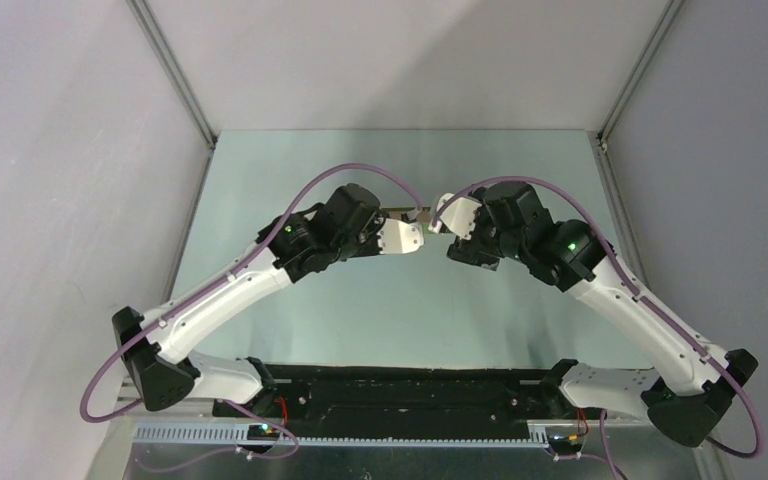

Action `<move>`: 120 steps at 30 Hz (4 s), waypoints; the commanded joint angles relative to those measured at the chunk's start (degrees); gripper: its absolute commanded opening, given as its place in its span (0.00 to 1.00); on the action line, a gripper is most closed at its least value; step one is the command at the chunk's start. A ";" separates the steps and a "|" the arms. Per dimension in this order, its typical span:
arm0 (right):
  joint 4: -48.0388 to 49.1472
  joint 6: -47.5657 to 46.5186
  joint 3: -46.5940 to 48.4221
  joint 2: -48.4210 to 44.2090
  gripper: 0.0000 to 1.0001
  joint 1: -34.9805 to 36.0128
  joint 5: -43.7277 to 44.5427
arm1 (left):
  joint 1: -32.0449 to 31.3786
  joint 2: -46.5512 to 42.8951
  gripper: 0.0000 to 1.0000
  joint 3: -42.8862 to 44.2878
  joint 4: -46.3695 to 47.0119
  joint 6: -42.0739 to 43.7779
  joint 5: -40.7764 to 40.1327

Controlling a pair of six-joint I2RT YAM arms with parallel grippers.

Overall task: Put the photo into the frame
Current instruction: Turn over the photo frame at the center of the board.

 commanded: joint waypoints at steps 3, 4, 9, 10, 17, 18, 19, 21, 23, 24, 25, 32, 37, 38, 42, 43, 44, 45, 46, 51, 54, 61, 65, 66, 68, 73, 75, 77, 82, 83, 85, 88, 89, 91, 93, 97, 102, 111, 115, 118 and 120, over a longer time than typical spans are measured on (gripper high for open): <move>4.51 -4.36 -0.01 1.79 0.82 0.23 1.94 | 1.20 -3.32 0.00 2.84 2.23 -0.15 1.70; 4.79 -4.62 -0.01 2.25 0.82 0.02 1.35 | 1.30 -3.33 0.00 2.84 2.12 -0.12 1.86; 5.67 -6.24 -0.01 3.94 0.78 -1.69 -1.36 | 2.00 -3.39 0.00 2.61 2.07 -0.11 2.47; 5.73 -6.39 -0.01 4.26 0.77 -2.31 -2.37 | 2.09 -3.49 0.00 2.65 2.03 -0.09 2.71; 6.25 -7.31 -0.01 6.08 0.69 -5.37 -6.92 | 3.24 -3.76 0.00 2.45 1.99 -0.44 4.51; 6.28 -7.33 -0.01 6.17 0.67 -5.60 -7.23 | 3.35 -3.72 0.00 2.46 2.01 -0.44 4.62; 6.35 -7.33 -0.05 6.42 0.67 -5.90 -7.77 | 3.38 -3.66 0.00 2.47 1.98 -0.44 4.73; 6.67 -7.33 -0.19 6.67 0.66 -6.26 -8.22 | 3.49 -3.39 0.00 2.62 1.87 -0.46 4.81; 7.03 -7.41 -0.38 6.96 0.66 -6.24 -8.50 | 3.51 -3.08 0.00 2.87 1.85 -0.47 4.91; 7.20 -7.49 -0.38 7.10 0.65 -6.25 -8.55 | 3.61 -3.00 0.00 2.94 1.85 -0.51 4.95; 7.24 -7.50 -0.37 7.17 0.65 -6.13 -8.58 | 3.65 -2.80 0.00 3.13 1.85 -0.52 4.96; 7.46 -7.51 -0.41 8.39 0.63 -5.78 -8.93 | 3.99 -2.10 0.00 3.90 1.89 -0.69 5.70; 7.82 -7.59 -0.42 9.22 0.57 -5.75 -9.01 | 4.17 -2.12 0.00 4.09 1.85 -0.72 5.89; 8.07 -7.64 -0.39 9.47 0.56 -5.74 -8.96 | 4.19 -2.07 0.00 4.04 1.85 -0.75 5.94; 8.60 -8.04 -0.36 9.77 0.44 -5.65 -8.98 | 4.24 -1.97 0.00 4.05 1.77 -0.77 5.86; 8.67 -8.32 -0.31 9.80 0.39 -5.61 -8.96 | 4.22 -1.95 0.00 4.00 1.77 -0.67 5.87; 8.68 -8.44 -0.35 9.84 0.37 -5.55 -8.95 | 4.25 -1.94 0.00 4.03 1.76 -0.69 5.74; 8.64 -8.73 -0.35 9.80 0.32 -5.51 -8.95 | 4.29 -1.90 0.00 4.02 1.76 -0.67 5.58; 8.62 -8.83 -0.36 9.74 0.30 -5.51 -8.86 | 4.29 -1.84 0.00 4.00 1.76 -0.69 5.51; 8.11 -9.50 -0.25 9.48 0.17 -5.20 -8.35 | 4.39 -1.72 0.00 4.31 1.79 -0.53 4.75; 7.25 -9.58 0.35 9.54 0.07 -5.14 -8.25 | 4.46 -1.60 0.00 4.79 1.83 -0.61 4.04; 4.64 -9.04 2.61 9.76 0.00 -4.69 -8.41 | 4.79 -1.34 0.35 5.61 1.86 -1.07 2.51; 1.41 -6.86 6.22 10.94 0.00 -5.16 -10.43 | 5.06 -1.97 0.69 5.84 1.96 -1.77 1.27; -0.25 -5.81 8.14 11.67 0.00 -5.42 -11.05 | 5.39 -2.17 0.75 6.01 1.99 -2.11 0.81; -2.72 -3.93 11.32 12.86 0.00 -5.92 -12.57 | 6.66 -2.82 0.96 6.67 2.02 -3.33 0.98; -7.44 2.44 19.40 16.40 0.00 -7.17 -15.93 | 11.93 -5.17 1.00 9.01 2.05 -7.19 2.95; -9.01 4.94 22.43 18.57 0.00 -7.50 -15.75 | 13.54 -6.33 1.00 9.06 2.03 -8.31 3.54; -9.82 7.50 25.52 20.31 0.00 -8.10 -15.35 | 15.07 -7.58 1.00 8.52 2.09 -9.25 4.16; -12.34 13.70 34.87 24.30 0.00 -11.19 -19.12 | 18.74 -10.22 1.00 6.13 2.03 -11.95 6.54; -13.16 15.68 37.59 25.65 0.00 -12.48 -20.01 | 19.75 -10.43 1.00 5.37 2.03 -12.79 7.38; -14.94 18.71 41.93 27.94 0.00 -14.58 -23.14 | 21.01 -10.95 1.00 4.01 2.07 -13.94 8.41; -17.76 22.67 47.81 31.68 0.00 -17.15 -27.80 | 21.75 -11.55 1.00 2.09 2.09 -14.81 9.02; -19.15 24.58 50.51 33.65 0.00 -18.46 -28.74 | 21.89 -11.71 1.00 1.09 2.19 -15.10 9.38; -20.30 27.31 53.11 35.92 0.00 -20.38 -31.50 | 22.06 -12.11 1.00 -0.32 2.55 -15.82 9.86; -20.16 29.66 53.91 37.33 0.00 -22.11 -33.78 | 22.19 -12.28 1.00 -1.48 2.81 -16.52 10.36; -17.83 34.65 52.12 38.36 0.00 -25.97 -38.76 | 22.31 -12.24 1.00 -3.31 3.41 -17.39 11.01; -12.87 42.01 46.07 38.35 0.00 -31.75 -44.94 | 22.40 -12.06 1.00 -4.63 3.96 -18.02 11.49; 0.60 53.80 27.62 33.90 0.00 -38.76 -55.75 | 22.48 -10.77 1.00 -5.74 4.77 -18.86 12.31; 15.90 61.67 11.35 29.63 0.00 -42.33 -60.75 | 22.48 -10.23 1.00 -6.22 5.03 -19.05 12.29; 27.47 65.02 -0.36 27.44 0.00 -42.55 -62.06 | 22.48 -9.69 1.00 -6.89 5.28 -19.11 12.29; 33.42 67.04 -6.03 26.41 0.00 -43.95 -62.85 | 22.49 -9.30 1.00 -7.31 5.40 -19.05 12.25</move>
